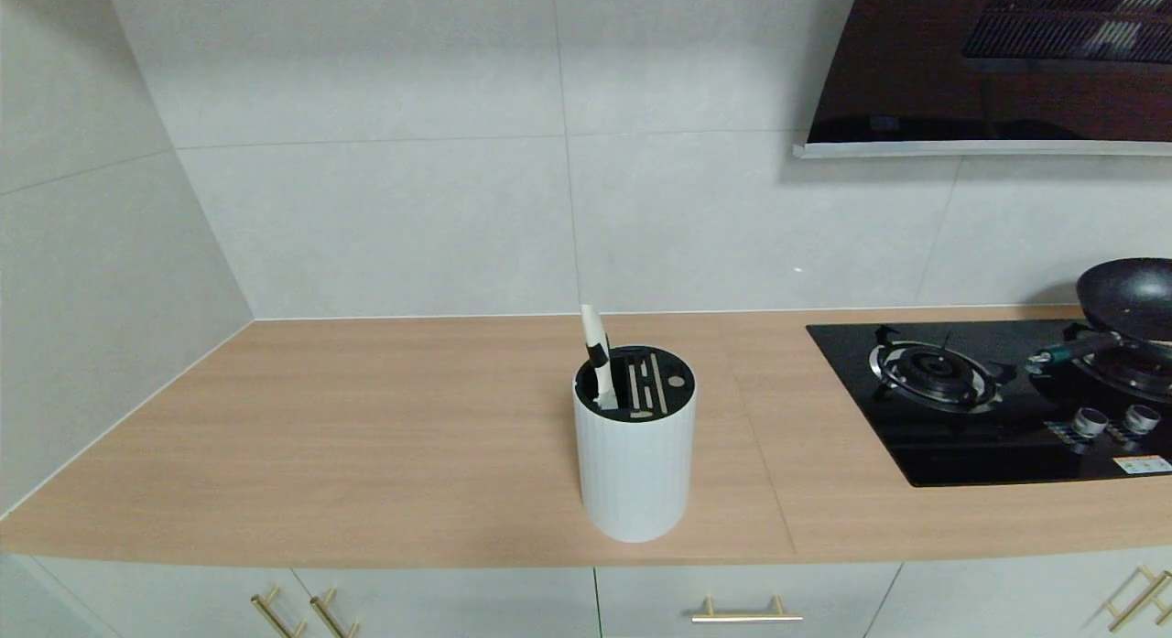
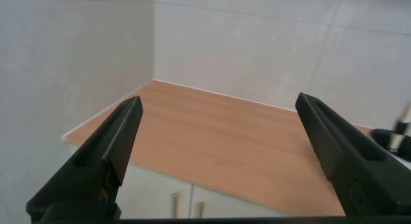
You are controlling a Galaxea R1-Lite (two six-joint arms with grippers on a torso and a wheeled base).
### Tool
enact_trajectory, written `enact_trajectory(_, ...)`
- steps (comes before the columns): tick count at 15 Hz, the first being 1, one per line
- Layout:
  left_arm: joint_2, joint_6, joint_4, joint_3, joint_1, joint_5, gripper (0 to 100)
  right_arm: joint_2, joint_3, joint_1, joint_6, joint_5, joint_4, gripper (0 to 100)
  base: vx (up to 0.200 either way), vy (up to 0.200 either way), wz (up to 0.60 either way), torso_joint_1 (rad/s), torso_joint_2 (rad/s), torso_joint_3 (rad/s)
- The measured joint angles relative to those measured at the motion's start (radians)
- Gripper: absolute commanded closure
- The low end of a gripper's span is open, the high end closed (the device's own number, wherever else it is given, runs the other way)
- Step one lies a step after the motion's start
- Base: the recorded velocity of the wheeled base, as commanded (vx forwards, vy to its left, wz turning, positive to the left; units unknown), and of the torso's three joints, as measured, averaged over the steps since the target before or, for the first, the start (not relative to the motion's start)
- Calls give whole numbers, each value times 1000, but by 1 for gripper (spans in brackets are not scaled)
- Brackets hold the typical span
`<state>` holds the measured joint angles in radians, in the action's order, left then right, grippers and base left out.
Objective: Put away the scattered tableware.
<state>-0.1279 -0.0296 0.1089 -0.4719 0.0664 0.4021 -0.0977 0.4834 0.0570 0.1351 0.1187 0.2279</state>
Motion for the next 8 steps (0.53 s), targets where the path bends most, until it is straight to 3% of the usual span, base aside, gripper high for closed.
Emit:
enact_trajectory(2, 56, 2, 0, 59, -48, -17, 0, 50, -60, -40, 1, -27, 0, 0, 0, 0, 0, 0, 0, 0)
enact_trajectory(5, 104, 1, -5, 203, -71, -42, 0, 85, -192, -58, 2, 39, -35, 0, 0, 0, 0, 0, 0, 0)
enact_trajectory(8, 124, -15, -49, 364, -73, -121, 0, 95, -383, -61, -90, 33, -233, 0, 0, 0, 0, 0, 0, 0)
